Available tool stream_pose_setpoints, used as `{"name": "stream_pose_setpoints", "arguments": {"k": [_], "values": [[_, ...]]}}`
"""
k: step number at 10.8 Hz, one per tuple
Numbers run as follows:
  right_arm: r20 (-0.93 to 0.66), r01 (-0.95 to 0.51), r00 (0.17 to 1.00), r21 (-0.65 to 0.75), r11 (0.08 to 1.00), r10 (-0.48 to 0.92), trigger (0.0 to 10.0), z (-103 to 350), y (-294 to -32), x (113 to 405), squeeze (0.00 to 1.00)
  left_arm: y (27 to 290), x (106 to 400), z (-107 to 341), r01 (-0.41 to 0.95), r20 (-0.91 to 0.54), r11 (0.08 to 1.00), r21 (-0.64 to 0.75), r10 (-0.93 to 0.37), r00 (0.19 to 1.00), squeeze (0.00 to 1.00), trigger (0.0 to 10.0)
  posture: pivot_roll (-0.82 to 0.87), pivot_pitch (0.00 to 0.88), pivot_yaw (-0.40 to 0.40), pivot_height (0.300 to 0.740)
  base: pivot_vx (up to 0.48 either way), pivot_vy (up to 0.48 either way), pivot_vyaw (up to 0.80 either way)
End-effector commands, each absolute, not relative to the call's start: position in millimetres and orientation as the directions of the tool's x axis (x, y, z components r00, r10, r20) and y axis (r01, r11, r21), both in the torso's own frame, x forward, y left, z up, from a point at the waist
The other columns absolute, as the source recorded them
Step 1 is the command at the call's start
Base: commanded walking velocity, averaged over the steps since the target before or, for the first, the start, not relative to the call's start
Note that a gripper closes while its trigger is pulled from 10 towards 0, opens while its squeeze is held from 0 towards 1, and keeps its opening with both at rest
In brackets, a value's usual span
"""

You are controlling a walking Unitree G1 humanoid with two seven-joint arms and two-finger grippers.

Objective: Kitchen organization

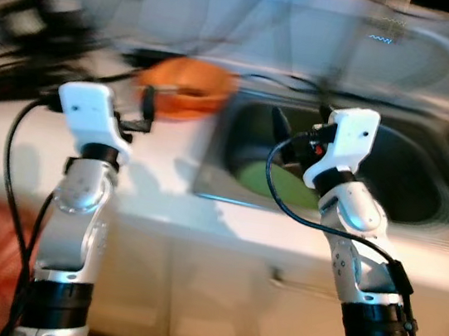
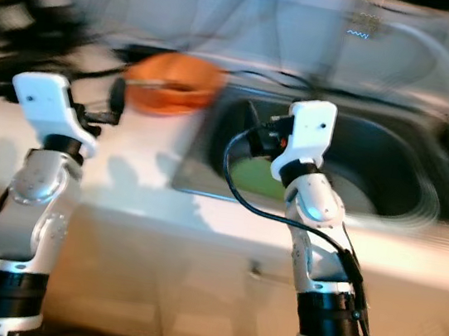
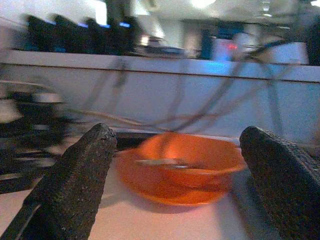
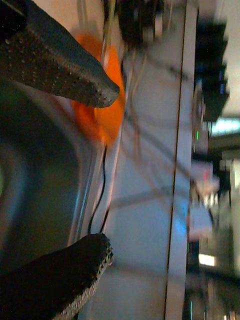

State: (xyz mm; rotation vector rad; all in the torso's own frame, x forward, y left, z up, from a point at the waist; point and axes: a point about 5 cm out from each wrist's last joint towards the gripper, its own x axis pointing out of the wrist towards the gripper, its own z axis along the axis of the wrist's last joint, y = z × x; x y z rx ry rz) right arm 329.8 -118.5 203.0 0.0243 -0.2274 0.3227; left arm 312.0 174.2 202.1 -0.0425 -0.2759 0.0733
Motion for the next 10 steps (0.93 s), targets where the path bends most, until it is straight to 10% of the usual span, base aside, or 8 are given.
{"name": "stream_pose_setpoints", "arguments": {"k": [1, 10], "values": [[0.209, -0.297, 0.934, 0.001, 0.955, 0.290, 10.0, 201.5, -124.4, 331.9, 0.00, 167.3, 315.5, 201.1, -0.046, 0.248, 0.997, -0.068, 0.061, 0.967, 0.00, 10.0, 0.11, 0.003, 0.018, 0.740, 0.000, 0.000, -0.80], [0.209, -0.288, 0.937, 0.008, 0.957, 0.280, 10.0, 200.6, -125.1, 332.1, 0.00, 163.5, 318.6, 199.4, -0.044, 0.220, 0.996, -0.076, 0.060, 0.974, 0.00, 10.0, 0.12, 0.003, 0.025, 0.740, 0.000, 0.324, 0.00]]}}
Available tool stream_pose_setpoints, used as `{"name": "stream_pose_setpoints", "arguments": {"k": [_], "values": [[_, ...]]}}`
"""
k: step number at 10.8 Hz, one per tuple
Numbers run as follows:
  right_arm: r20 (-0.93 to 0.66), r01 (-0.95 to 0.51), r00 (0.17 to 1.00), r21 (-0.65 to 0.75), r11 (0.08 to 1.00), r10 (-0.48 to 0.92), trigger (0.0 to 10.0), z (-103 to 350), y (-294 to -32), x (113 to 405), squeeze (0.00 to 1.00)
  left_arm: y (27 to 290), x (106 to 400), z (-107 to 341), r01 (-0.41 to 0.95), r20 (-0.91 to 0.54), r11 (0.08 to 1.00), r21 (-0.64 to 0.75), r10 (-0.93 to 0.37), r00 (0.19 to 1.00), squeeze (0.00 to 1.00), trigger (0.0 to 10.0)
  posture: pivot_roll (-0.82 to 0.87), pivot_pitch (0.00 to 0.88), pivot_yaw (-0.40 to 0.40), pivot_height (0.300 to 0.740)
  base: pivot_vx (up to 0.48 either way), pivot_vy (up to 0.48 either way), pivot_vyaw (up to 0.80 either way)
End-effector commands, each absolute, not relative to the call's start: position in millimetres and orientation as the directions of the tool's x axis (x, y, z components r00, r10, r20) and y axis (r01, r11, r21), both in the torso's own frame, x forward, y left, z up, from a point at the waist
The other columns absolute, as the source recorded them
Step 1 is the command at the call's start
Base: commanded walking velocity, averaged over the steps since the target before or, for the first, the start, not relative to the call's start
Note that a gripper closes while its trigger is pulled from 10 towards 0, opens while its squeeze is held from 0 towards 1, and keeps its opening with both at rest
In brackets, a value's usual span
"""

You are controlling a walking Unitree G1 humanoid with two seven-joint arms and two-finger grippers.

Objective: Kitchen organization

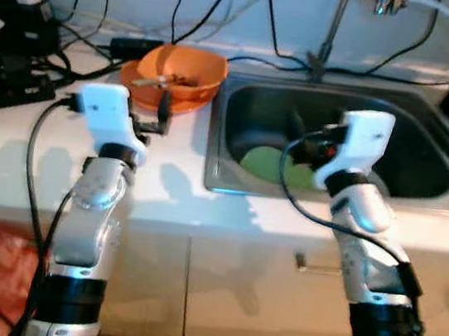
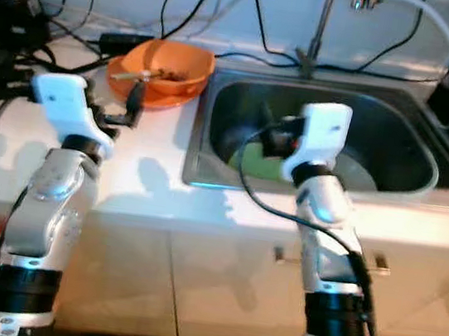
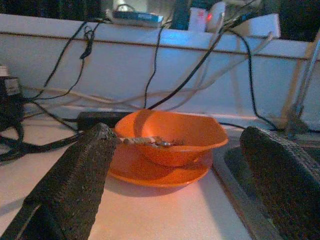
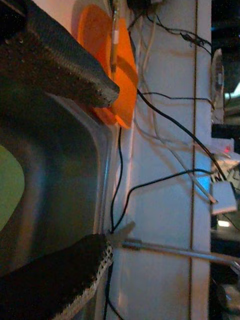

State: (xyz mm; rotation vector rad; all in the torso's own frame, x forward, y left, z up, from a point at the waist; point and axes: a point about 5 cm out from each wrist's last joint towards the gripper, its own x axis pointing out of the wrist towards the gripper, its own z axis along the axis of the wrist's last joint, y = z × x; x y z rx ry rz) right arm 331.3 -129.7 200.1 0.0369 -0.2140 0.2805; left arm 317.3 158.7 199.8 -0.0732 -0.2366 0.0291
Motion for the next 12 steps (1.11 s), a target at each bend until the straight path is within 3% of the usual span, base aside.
{"name": "stream_pose_setpoints", "arguments": {"k": [1, 5, 10, 12], "values": [[0.209, -0.289, 0.937, 0.009, 0.957, 0.281, 10.0, 200.5, -124.9, 332.1, 0.00, 163.0, 318.4, 199.9, -0.042, 0.226, 0.997, -0.070, 0.057, 0.972, 0.00, 10.0, 0.12, 0.003, 0.025, 0.740, 0.000, 0.000, 0.00], [0.209, -0.288, 0.936, 0.002, 0.957, 0.282, 10.0, 200.0, -124.9, 332.4, 0.00, 157.8, 318.6, 201.8, -0.030, 0.242, 0.999, -0.043, 0.040, 0.969, 0.00, 10.0, 0.11, 0.002, 0.027, 0.740, 0.000, 0.000, 0.00], [0.202, -0.284, 0.938, -0.014, 0.959, 0.280, 10.0, 198.7, -125.1, 333.5, 0.00, 155.3, 319.4, 201.3, -0.019, 0.242, 0.999, -0.047, 0.030, 0.970, 0.00, 10.0, 0.11, 0.000, 0.027, 0.740, 0.000, 0.000, 0.80], [0.203, -0.279, 0.940, -0.011, 0.960, 0.276, 10.0, 198.4, -125.6, 334.1, 0.00, 155.0, 319.5, 200.9, -0.002, 0.240, 0.998, -0.056, 0.015, 0.971, 0.00, 10.0, 0.11, 0.000, 0.027, 0.740, 0.000, 0.000, 0.00]]}}
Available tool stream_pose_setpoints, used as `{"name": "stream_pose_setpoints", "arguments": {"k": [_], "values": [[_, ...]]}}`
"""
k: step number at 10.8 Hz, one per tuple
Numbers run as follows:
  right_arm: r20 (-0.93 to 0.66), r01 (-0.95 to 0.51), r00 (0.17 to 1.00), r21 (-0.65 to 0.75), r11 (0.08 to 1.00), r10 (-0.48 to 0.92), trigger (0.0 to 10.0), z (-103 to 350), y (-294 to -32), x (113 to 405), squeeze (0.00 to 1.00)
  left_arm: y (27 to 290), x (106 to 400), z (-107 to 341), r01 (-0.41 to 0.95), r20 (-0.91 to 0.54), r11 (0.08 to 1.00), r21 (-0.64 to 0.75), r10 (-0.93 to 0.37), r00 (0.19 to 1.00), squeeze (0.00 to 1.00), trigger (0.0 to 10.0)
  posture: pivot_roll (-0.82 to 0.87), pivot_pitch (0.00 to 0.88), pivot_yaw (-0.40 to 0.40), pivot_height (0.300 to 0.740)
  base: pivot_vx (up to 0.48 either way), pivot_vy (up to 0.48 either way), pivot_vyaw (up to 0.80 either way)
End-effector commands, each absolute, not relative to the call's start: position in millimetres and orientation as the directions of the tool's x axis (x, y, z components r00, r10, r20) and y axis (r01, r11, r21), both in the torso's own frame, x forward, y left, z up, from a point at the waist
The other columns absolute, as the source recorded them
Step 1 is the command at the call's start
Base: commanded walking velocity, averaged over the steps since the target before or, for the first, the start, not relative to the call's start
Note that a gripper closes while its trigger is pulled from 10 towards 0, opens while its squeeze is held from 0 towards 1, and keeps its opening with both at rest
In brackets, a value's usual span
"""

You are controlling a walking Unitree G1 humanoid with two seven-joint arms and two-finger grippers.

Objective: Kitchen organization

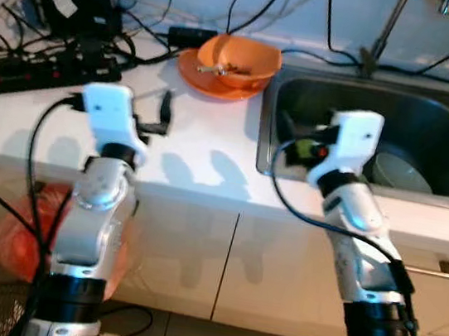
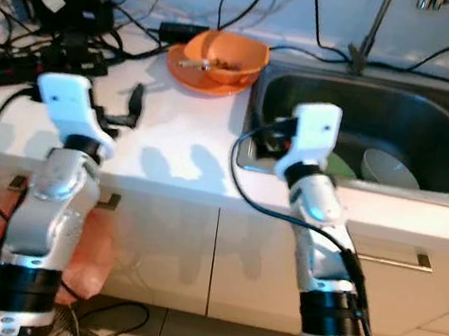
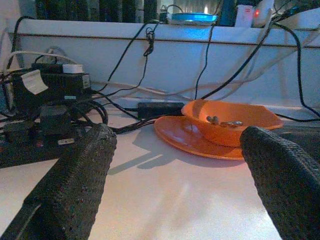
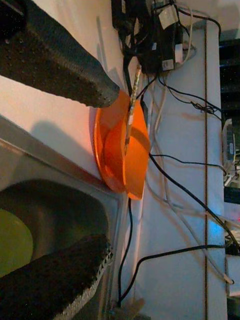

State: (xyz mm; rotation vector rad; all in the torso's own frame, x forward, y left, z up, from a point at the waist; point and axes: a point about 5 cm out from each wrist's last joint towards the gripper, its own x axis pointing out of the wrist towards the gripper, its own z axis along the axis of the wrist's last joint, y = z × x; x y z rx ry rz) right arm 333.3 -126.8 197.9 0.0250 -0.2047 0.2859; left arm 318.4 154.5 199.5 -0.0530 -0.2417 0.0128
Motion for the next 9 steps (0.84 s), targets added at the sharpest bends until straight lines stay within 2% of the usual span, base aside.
{"name": "stream_pose_setpoints", "arguments": {"k": [1, 4, 9], "values": [[0.204, -0.276, 0.941, -0.010, 0.961, 0.272, 10.0, 198.6, -126.1, 334.6, 0.00, 154.4, 319.5, 201.6, 0.008, 0.246, 0.998, -0.060, 0.007, 0.969, 0.00, 10.0, 0.11, 0.000, 0.026, 0.740, 0.000, 0.000, 0.00], [0.214, -0.275, 0.939, -0.010, 0.962, 0.270, 10.0, 200.4, -126.4, 335.2, 0.00, 152.9, 318.8, 205.1, 0.034, 0.271, 0.998, -0.053, -0.019, 0.962, 0.00, 10.0, 0.11, 0.000, 0.027, 0.740, 0.000, 0.000, 0.00], [0.222, -0.284, 0.934, -0.015, 0.959, 0.280, 10.0, 201.3, -124.8, 334.7, 0.00, 152.8, 318.0, 205.9, 0.054, 0.279, 0.997, -0.050, -0.038, 0.960, 0.00, 10.0, 0.11, 0.000, 0.028, 0.740, 0.400, 0.000, 0.00]]}}
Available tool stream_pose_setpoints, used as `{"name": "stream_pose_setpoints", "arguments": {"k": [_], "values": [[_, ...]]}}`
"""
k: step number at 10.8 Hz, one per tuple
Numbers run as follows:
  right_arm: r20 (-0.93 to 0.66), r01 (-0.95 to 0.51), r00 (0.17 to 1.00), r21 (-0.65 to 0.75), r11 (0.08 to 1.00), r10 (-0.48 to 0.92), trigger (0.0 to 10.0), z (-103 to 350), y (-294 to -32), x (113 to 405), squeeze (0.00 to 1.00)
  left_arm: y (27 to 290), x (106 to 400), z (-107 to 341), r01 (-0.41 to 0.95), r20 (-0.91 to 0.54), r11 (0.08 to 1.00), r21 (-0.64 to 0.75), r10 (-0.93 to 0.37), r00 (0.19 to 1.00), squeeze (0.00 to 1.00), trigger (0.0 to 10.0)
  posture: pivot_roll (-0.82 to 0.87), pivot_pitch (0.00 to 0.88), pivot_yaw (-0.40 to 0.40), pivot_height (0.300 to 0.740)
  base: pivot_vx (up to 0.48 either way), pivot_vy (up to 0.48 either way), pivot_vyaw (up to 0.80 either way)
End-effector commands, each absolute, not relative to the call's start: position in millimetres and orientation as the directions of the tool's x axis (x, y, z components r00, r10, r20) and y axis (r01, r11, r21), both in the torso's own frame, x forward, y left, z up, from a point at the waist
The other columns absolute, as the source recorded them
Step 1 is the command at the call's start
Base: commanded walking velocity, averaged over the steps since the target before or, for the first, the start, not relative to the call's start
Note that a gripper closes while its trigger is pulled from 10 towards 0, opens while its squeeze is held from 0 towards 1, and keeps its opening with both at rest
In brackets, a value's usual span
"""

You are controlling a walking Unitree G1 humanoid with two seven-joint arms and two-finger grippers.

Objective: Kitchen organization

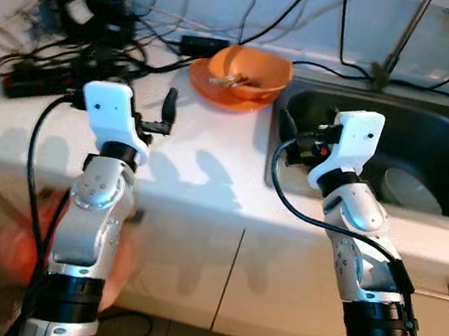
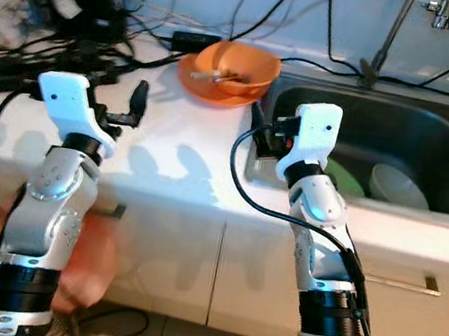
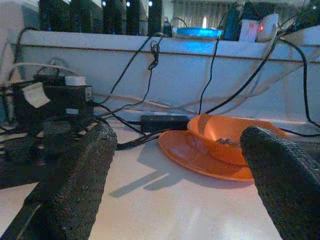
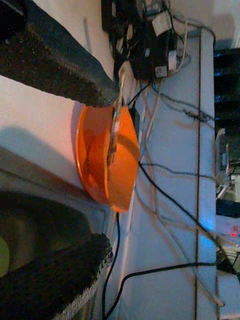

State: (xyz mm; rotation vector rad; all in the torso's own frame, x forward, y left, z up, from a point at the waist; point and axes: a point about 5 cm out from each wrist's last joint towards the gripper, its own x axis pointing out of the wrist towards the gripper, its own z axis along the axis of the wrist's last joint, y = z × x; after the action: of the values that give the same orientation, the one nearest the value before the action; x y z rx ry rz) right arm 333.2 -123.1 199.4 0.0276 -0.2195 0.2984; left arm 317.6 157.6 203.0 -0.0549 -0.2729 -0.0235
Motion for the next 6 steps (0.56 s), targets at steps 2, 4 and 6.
{"name": "stream_pose_setpoints", "arguments": {"k": [2, 4, 6], "values": [[0.223, -0.286, 0.933, -0.013, 0.958, 0.282, 10.0, 200.8, -124.5, 334.3, 0.00, 152.0, 317.9, 205.7, 0.055, 0.281, 0.997, -0.047, -0.040, 0.959, 0.00, 10.0, 0.11, 0.000, 0.030, 0.740, 0.424, 0.000, 0.00], [0.221, -0.286, 0.934, -0.012, 0.958, 0.282, 10.0, 200.2, -124.2, 334.0, 0.00, 152.6, 317.8, 206.1, 0.049, 0.285, 0.998, -0.047, -0.034, 0.958, 0.00, 10.0, 0.11, 0.000, 0.031, 0.740, 0.392, 0.000, 0.00], [0.221, -0.287, 0.933, -0.012, 0.958, 0.283, 10.0, 199.8, -124.3, 334.0, 0.00, 151.6, 316.5, 210.0, 0.053, 0.311, 0.997, -0.061, -0.032, 0.950, 0.00, 10.0, 0.12, 0.000, 0.028, 0.740, 0.000, 0.000, 0.00]]}}
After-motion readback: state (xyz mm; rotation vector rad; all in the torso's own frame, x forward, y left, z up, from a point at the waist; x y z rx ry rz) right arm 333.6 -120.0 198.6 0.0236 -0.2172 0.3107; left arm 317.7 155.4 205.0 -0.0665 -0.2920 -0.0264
